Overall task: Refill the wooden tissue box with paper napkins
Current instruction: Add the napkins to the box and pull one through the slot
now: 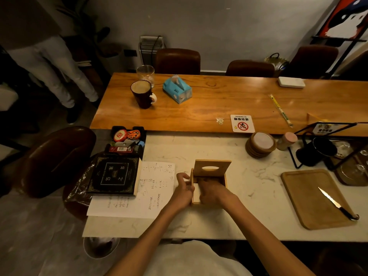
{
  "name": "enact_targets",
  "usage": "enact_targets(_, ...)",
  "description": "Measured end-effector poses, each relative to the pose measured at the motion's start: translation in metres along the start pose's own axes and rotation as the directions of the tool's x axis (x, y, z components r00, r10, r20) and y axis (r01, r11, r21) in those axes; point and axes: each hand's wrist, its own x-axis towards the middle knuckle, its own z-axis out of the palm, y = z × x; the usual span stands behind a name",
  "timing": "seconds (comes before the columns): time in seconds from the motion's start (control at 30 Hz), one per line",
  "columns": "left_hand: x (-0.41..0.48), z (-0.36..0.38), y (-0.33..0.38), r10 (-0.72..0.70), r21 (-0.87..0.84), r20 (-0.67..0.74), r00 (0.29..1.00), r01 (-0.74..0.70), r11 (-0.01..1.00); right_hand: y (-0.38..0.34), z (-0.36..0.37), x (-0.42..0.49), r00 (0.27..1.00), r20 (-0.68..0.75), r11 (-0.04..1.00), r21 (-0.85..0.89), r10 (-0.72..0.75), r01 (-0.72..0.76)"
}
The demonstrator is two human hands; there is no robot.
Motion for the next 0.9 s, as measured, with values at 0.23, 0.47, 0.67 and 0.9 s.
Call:
enact_targets(0.23, 0.007, 0.012, 0.014, 0.079, 0.511, 0.095, 0.992, -0.117, 0.852, 0.042, -0.007, -0.013, 0.954, -0.288, 0.951, -0.259, 0.088, -0.166)
enact_targets(0.47, 0.031, 0.010, 0.039, -0.253, 0.771, 0.110, 0.961, 0.078, 0.632, 0.045, -0.009, 0.014, 0.965, -0.005, 0.937, -0.241, 0.260, -0.254)
enact_targets(0.67, 0.039, 0.015, 0.040, -0.245, 0.788, 0.100, 0.964, 0.074, 0.611, 0.050, -0.003, 0.021, 0.958, -0.017, 0.945, -0.157, 0.287, -0.286)
enact_targets(0.9, 0.039, 0.017, 0.033, -0.178, 0.806, 0.091, 0.980, 0.032, 0.591, 0.058, 0.001, 0.024, 0.963, 0.001, 0.956, -0.120, 0.271, -0.269)
